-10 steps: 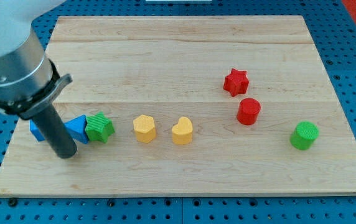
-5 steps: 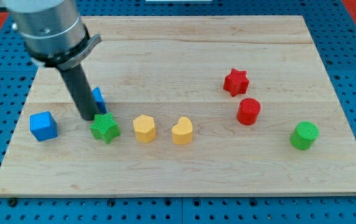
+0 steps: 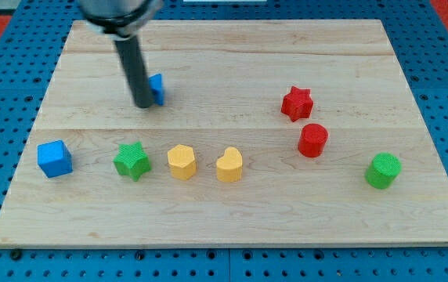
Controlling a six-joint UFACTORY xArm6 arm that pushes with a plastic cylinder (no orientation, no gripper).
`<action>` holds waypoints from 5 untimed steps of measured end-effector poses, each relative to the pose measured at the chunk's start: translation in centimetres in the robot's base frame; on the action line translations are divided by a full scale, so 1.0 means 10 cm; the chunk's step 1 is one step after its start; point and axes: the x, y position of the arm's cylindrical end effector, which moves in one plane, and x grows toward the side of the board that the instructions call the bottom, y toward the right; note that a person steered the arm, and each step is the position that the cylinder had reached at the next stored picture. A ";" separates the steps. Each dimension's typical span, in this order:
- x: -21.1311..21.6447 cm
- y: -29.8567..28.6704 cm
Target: Slide the blue triangle towards the red star
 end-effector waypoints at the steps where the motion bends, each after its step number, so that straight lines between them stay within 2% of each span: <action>1: -0.07 0.16; 5: -0.13 0.25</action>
